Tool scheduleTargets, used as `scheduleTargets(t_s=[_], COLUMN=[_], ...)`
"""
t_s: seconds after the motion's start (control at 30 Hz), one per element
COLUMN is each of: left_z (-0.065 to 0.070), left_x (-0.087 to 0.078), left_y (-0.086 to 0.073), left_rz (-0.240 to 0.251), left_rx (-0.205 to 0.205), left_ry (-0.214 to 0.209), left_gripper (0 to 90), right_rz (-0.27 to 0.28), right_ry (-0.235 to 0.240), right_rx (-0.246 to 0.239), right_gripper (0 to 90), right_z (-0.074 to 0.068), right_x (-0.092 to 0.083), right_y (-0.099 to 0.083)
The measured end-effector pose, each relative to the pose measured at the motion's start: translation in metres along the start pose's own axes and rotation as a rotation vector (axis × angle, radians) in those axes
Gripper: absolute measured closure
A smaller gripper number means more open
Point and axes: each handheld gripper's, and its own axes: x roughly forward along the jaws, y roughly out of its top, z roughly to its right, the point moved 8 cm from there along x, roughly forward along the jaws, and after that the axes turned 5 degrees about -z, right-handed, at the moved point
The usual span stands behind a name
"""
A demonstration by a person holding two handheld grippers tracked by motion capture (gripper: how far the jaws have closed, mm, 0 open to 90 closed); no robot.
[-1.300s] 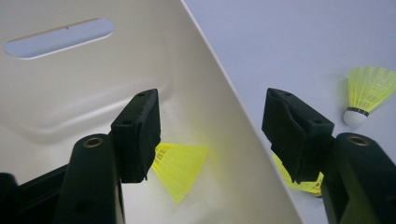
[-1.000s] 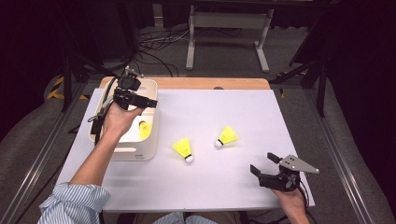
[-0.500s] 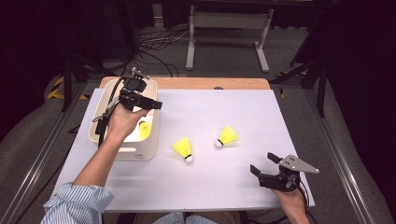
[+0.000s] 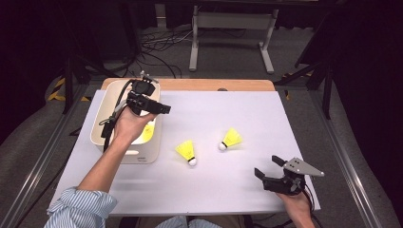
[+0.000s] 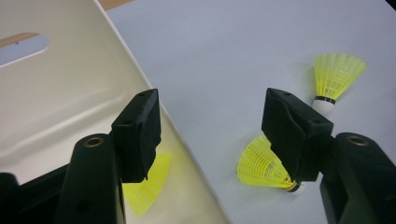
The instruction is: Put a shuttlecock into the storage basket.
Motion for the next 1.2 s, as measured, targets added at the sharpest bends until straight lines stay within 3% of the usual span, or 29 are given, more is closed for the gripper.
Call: scheduleTargets(t_s=[0.63, 0.77, 1.2], left_z=[0.026, 0.033, 0.043], left_x=[0.011, 0.015, 0.021], left_y=[-0.003, -0.006, -0.013], left_rz=[-0.016, -0.032, -0.055], left_rx=[0.052, 0.079, 0.082], left_ry=[-0.029, -0.027, -0.043], left_gripper=[39.5, 39.7, 39.3], right_rz=[0.002, 0.001, 0.002], right_ry=[0.001, 0.001, 0.003], right_rx=[-0.003, -0.004, -0.005], right_gripper=[12.9, 12.9, 12.9], right_z=[0.000, 0.000, -0.001], right_x=[0.000, 0.000, -0.001], right_y=[0.000, 0.000, 0.000])
